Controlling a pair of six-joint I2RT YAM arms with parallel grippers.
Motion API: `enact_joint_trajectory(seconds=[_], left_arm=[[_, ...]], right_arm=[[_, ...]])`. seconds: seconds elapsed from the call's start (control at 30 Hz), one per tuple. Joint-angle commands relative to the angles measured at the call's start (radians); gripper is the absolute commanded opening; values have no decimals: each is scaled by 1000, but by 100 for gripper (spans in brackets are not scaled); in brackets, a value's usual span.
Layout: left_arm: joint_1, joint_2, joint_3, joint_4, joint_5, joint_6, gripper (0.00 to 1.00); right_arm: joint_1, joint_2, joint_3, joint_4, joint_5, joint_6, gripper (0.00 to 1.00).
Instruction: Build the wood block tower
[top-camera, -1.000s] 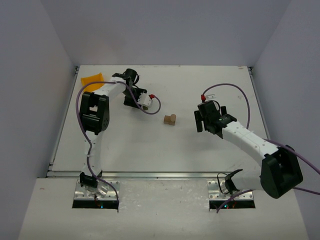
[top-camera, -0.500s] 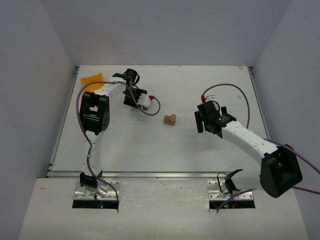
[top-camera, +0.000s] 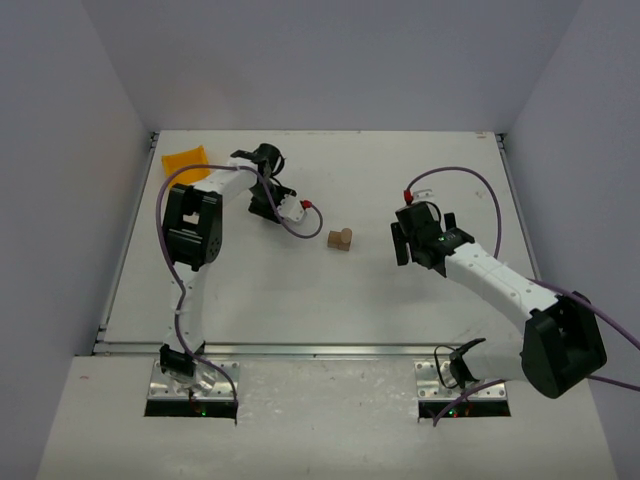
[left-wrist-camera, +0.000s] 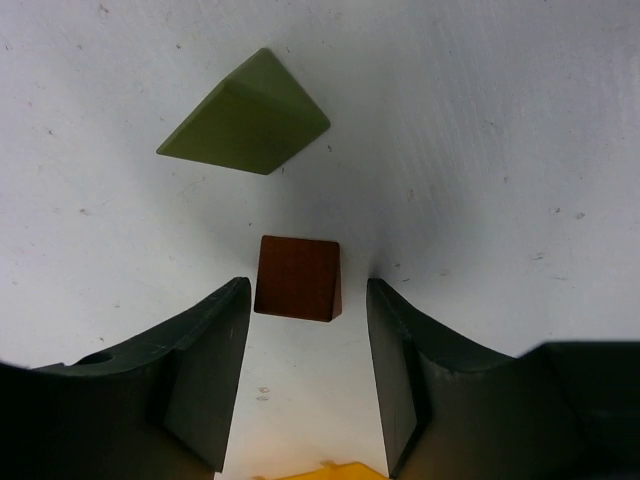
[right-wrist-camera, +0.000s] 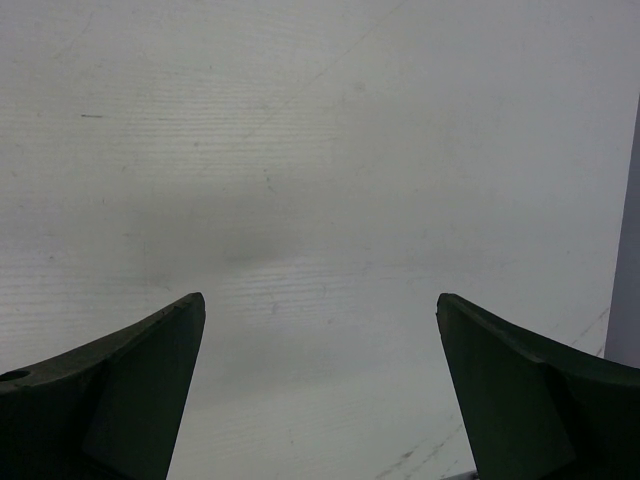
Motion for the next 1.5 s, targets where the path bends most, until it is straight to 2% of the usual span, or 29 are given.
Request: enact_joint_trajectory(seconds=[0.0, 0.23, 0.47, 0.57, 0.7, 0.93, 1.23, 1.47], left_arm=[[-8, 5, 3, -5, 5, 23, 46], [-11, 1, 8, 20, 20, -17, 35], [-11, -42, 21, 72, 91, -139, 1], [-14, -84, 33, 74, 115, -184, 0], [-41, -219, 33, 27, 163, -259, 0], [-164, -393, -55, 38, 169, -437, 0], [-327, -404, -87, 28, 112, -487, 0], [-456, -344, -42, 15, 62, -510, 0]], right_arm=[[-5, -14, 40, -12, 45, 22, 99], [-4, -14, 40, -6, 42, 20, 99], [-3, -16, 31, 0, 24, 30, 99], [-3, -30, 18, 8, 8, 40, 99], [-4, -85, -16, 14, 21, 71, 99], [-3, -201, -75, -36, 26, 131, 99], [-4, -294, -129, -18, -31, 125, 99], [-4, -290, -129, -16, -58, 113, 99]])
